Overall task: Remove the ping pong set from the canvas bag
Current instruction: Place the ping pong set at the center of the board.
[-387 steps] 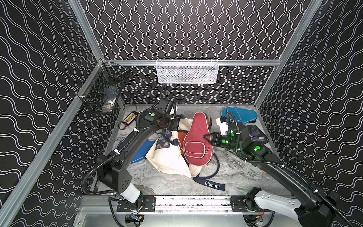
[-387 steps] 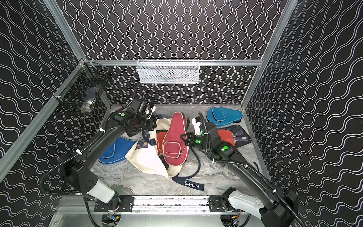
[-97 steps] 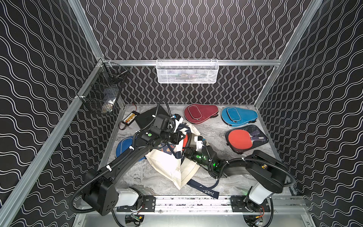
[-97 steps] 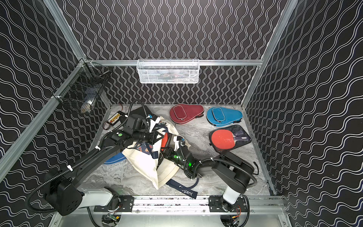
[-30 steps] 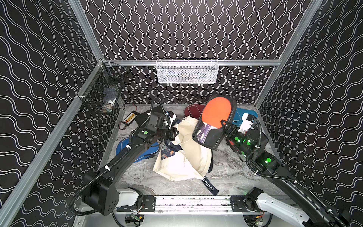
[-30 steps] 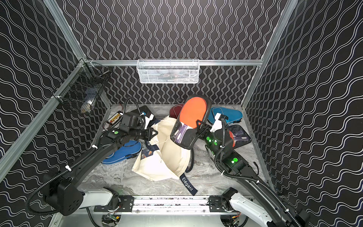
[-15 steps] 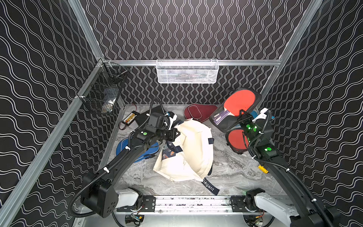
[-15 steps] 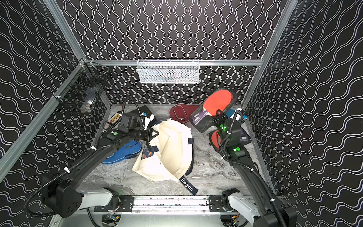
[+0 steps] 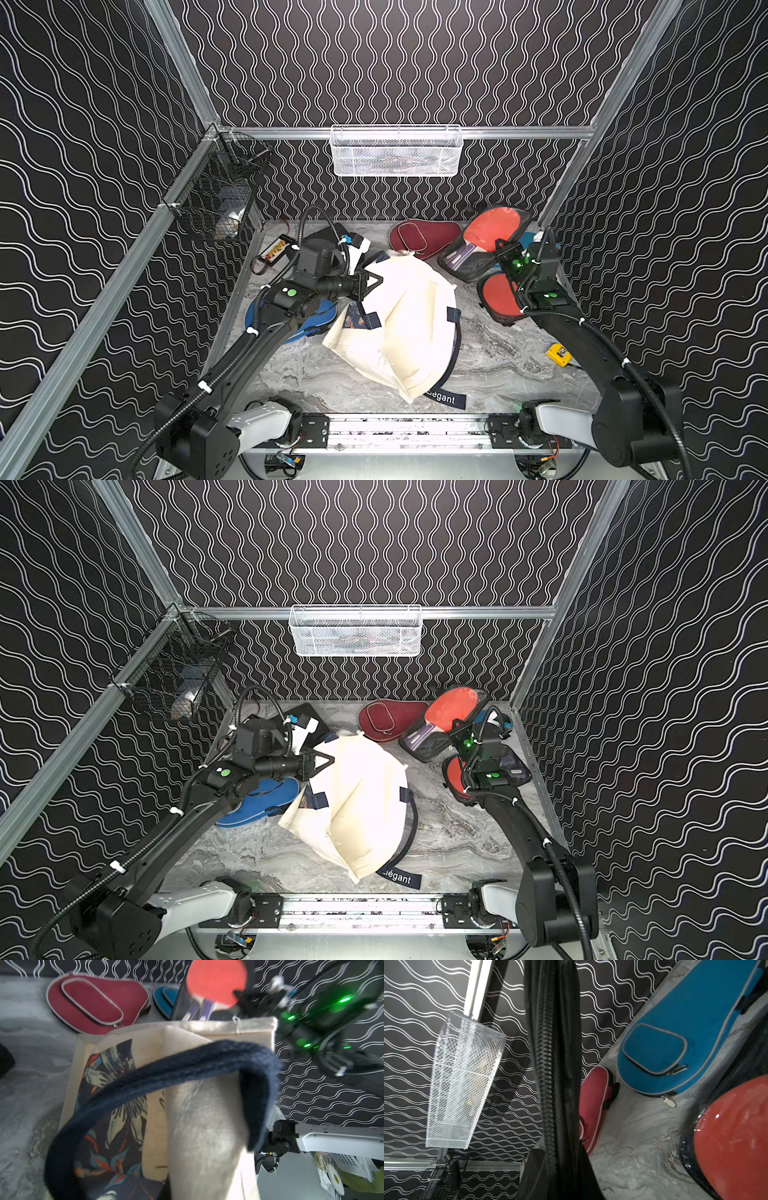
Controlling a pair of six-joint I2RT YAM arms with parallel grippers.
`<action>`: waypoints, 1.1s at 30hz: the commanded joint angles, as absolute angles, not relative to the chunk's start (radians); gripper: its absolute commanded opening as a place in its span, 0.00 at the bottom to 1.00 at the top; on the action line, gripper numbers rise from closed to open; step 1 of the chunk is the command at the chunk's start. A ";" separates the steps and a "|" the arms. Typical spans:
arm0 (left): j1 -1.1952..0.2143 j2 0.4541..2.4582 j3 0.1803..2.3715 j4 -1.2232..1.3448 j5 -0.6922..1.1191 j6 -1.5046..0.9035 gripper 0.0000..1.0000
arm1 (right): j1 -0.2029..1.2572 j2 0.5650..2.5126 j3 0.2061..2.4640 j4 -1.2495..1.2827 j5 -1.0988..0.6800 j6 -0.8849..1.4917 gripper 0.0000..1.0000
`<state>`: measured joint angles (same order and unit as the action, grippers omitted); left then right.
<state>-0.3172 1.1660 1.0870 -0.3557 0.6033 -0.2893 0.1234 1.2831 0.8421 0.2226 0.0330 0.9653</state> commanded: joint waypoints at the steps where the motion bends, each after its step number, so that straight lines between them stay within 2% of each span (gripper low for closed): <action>1: -0.295 1.137 1.106 -0.270 0.651 -0.308 0.00 | 0.123 1.321 0.836 0.346 -0.008 0.990 0.00; 10: -0.202 1.115 1.075 -0.169 0.703 -0.388 0.00 | 0.124 1.468 0.795 0.432 -0.087 1.086 0.00; 23: -0.165 1.106 1.050 -0.135 0.718 -0.416 0.00 | 0.170 1.641 0.772 0.493 -0.076 1.148 0.01; 25: -0.162 1.105 1.048 -0.134 0.718 -0.416 0.00 | 0.176 1.663 0.775 0.489 -0.075 1.165 0.05; 33: -0.141 1.101 1.045 -0.125 0.721 -0.428 0.00 | 0.206 1.675 0.813 0.380 -0.075 1.175 0.38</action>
<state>-0.1486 1.1133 1.0477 -0.2173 0.6949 -0.4057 0.1978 1.6779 0.7952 0.4080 -0.0830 1.1625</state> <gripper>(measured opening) 0.060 0.365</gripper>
